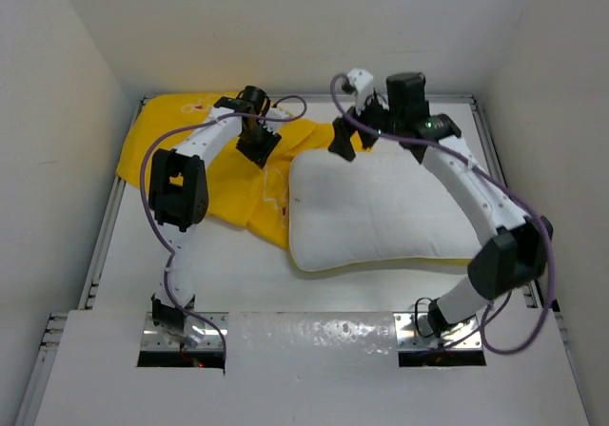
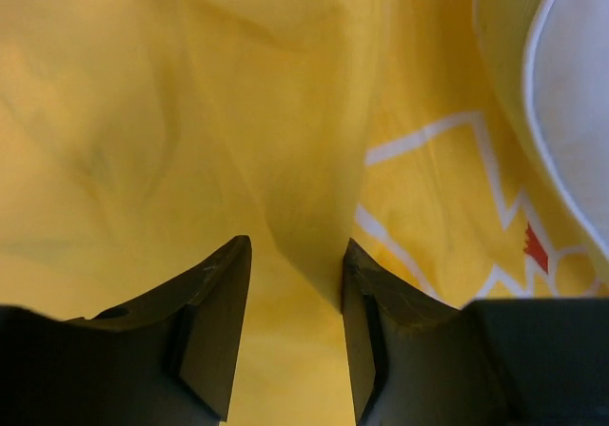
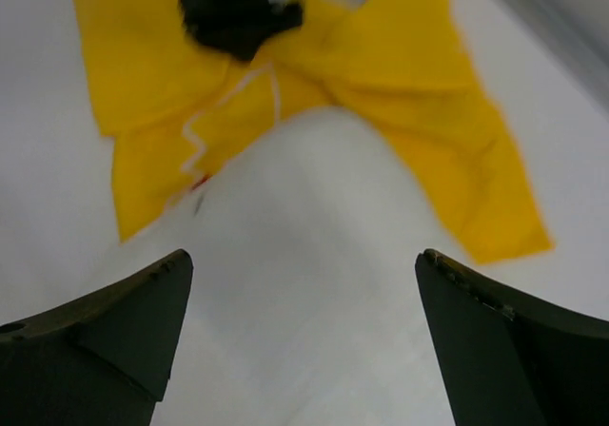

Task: Put the pillow into the pillowcase

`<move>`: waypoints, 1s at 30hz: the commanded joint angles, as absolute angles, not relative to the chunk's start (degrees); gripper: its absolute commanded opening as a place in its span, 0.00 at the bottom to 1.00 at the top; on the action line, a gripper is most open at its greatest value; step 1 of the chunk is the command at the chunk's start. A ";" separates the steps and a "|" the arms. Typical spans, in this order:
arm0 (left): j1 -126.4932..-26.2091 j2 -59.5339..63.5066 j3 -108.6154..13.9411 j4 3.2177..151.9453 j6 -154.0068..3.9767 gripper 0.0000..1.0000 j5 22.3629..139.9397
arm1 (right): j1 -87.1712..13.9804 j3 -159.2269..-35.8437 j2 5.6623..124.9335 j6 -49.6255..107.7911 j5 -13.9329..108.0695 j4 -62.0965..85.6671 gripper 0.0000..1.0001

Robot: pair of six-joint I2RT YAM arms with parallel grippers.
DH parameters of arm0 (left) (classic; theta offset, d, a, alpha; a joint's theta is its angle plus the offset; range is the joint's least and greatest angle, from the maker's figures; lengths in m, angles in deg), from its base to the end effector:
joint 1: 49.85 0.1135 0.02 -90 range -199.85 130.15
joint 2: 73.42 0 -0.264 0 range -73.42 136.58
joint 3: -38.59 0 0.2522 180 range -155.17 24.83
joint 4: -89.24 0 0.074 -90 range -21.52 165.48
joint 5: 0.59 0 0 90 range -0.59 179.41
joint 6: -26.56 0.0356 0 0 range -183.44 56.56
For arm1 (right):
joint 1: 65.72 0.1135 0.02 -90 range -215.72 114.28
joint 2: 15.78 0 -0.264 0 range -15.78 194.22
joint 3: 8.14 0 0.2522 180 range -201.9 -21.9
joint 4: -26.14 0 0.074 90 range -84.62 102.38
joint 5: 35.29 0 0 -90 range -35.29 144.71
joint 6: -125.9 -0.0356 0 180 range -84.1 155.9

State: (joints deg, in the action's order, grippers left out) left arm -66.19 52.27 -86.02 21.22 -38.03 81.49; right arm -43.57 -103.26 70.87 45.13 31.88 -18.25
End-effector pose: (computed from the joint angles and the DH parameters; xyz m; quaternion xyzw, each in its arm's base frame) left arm 0.4450 -0.1356 0.2211 0.3613 0.9122 -0.0534 0.1857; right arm 0.3102 0.1412 0.3515 -0.3227 0.8162 0.2253 0.4230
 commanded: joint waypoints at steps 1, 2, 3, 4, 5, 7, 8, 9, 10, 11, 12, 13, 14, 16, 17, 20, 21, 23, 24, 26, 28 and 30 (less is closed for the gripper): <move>-65.67 50.58 -86.70 19.67 -39.09 0.40 85.27 | -51.21 -112.49 83.14 42.06 17.85 -7.75 0.99; -65.67 51.38 -87.75 19.58 -40.05 0.40 86.85 | -52.87 -119.65 91.45 43.70 14.92 -11.66 0.99; -65.67 51.38 -88.54 19.67 -40.49 0.39 87.56 | -53.24 -123.90 95.53 45.37 14.90 -14.40 0.99; -65.67 51.82 -89.16 19.93 -41.10 0.37 88.09 | -53.24 -127.68 99.14 46.78 14.72 -17.12 0.99; -65.76 52.00 -90.29 20.80 -41.37 0.29 88.36 | -53.33 -131.29 105.01 47.75 15.59 -18.80 0.99; -65.85 51.74 -90.65 22.30 -41.55 0.19 88.10 | -53.42 -136.50 108.65 48.64 14.55 -19.52 0.99; -65.93 51.65 -90.66 23.78 -41.20 0.09 87.49 | -53.42 -138.51 110.06 49.16 11.50 -19.87 0.99; -66.02 51.39 -90.57 24.67 -40.76 0.05 86.78 | -53.33 -139.23 112.16 49.08 10.16 -20.31 0.99; -66.11 51.12 -90.66 25.20 -40.15 0.02 85.99 | -53.24 -139.32 112.79 47.86 9.63 -19.79 0.99; -66.20 51.03 -91.00 25.47 -39.88 0.00 85.72 | -53.33 -138.98 113.24 46.37 9.27 -19.27 0.99; -66.20 50.95 -91.01 25.64 -39.18 0.00 84.68 | -53.24 -136.97 113.41 45.14 9.10 -18.74 0.99; -66.20 50.51 -90.75 25.99 -38.66 0.00 84.23 | -53.15 -135.38 113.33 45.47 9.18 -18.38 0.99; -66.20 50.33 -90.05 26.60 -38.30 0.00 83.97 | -52.98 -131.97 113.15 46.00 9.53 -18.29 0.99; -66.02 50.24 -90.39 26.70 -38.56 0.00 83.26 | -51.84 -128.88 113.59 47.76 11.29 -18.55 0.99; -65.41 50.24 -90.57 26.87 -39.95 0.00 81.87 | -50.53 -128.78 114.20 48.46 11.38 -20.73 0.99; -63.65 49.80 -92.76 26.79 -41.90 0.00 75.71 | -46.66 -129.13 116.58 48.20 14.53 -25.66 0.77; -63.48 49.80 -94.94 25.74 -41.90 0.00 74.92 | -45.78 -129.48 117.62 48.38 15.15 -26.72 0.63; -63.56 49.80 -97.06 24.16 -41.03 0.00 72.90 | -44.98 -130.44 118.16 47.33 15.07 -27.52 0.36; -63.56 49.63 -97.94 23.28 -40.76 0.00 71.85 | -44.98 -130.53 118.16 46.37 12.72 -27.17 0.11; -63.56 48.32 -97.95 21.17 -40.41 0.00 68.69 | -45.16 -130.97 116.85 42.94 11.65 -25.51 0.00; -63.65 47.70 -96.46 18.18 -39.01 0.00 66.22 | -45.16 -127.74 112.73 36.89 10.59 -20.87 0.00; -63.74 46.82 -94.97 15.20 -36.11 0.00 63.58 | -45.07 -118.65 106.69 22.64 9.97 -4.30 0.00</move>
